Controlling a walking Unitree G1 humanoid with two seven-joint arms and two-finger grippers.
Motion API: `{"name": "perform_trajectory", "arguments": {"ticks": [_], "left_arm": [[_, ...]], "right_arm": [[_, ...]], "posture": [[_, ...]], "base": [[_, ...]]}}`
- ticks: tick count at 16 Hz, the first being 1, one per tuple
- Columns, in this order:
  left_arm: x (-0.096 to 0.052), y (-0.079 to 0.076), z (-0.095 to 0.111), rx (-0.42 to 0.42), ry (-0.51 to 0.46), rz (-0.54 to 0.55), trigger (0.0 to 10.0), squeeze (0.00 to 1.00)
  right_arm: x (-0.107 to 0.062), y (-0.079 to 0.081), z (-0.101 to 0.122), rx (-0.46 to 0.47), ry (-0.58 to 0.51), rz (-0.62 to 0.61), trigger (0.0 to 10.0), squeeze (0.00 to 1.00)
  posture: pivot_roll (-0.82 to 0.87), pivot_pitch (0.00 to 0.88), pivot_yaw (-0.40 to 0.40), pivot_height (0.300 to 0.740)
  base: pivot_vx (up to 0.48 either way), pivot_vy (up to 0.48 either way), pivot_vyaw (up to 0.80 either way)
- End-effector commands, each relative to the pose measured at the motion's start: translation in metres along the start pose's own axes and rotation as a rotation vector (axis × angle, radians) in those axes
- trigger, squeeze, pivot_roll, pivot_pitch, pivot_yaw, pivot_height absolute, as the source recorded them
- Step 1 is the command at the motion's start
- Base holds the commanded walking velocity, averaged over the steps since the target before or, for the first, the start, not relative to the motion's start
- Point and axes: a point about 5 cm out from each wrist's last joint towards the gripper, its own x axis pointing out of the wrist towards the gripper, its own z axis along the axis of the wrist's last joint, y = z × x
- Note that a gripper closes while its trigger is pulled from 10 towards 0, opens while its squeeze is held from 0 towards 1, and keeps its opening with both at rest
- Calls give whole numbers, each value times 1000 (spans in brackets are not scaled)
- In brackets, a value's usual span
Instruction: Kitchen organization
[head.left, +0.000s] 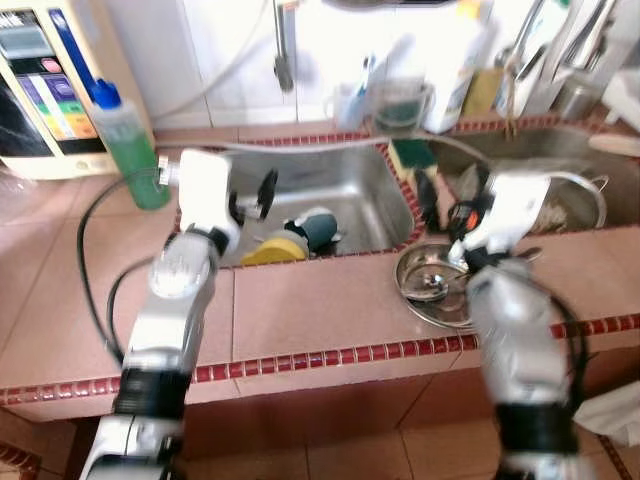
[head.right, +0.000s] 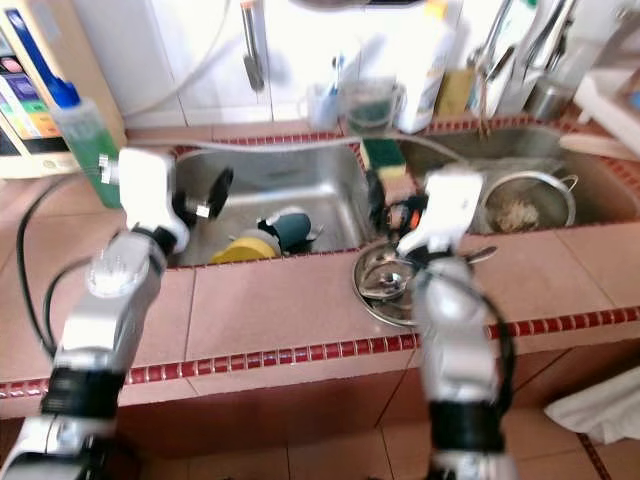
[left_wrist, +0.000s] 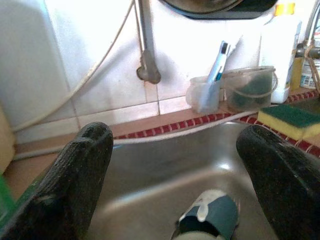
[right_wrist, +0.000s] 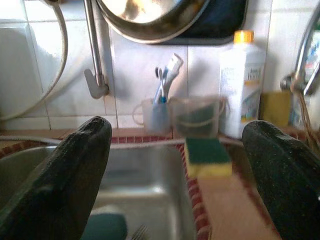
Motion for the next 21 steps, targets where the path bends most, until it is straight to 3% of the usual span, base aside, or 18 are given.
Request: {"name": "perform_trajectory", "arguments": {"ticks": [1, 5, 6, 13, 21], "left_arm": [[-5, -1, -1, -21, -25, 4, 10000, 0], [-15, 2, -7, -54, -39, 25, 10000, 0], [-17, 3, -8, -39, -39, 33, 10000, 0], [-26, 5, -10, 5, -49, 55, 10000, 0], [-25, 4, -7, -5, -58, 43, 10000, 0]], "right_arm": [[-5, 7, 5, -3, -36, 5, 10000, 1000], [-9, 12, 1, -11, -41, -15, 10000, 1000], [-8, 13, 1, 2, -44, -7, 10000, 0], [-4, 16, -5, -53, -22, 30, 10000, 0], [-4, 14, -8, -77, -10, 32, 10000, 0]], "posture": [[-171, 0, 48, 740], [-184, 0, 42, 740], [-182, 0, 37, 740], [-153, 0, 25, 740], [-161, 0, 25, 740]], "base": [[0, 0, 0], [0, 0, 0], [0, 0, 0], [0, -37, 0], [0, -465, 0]]}}
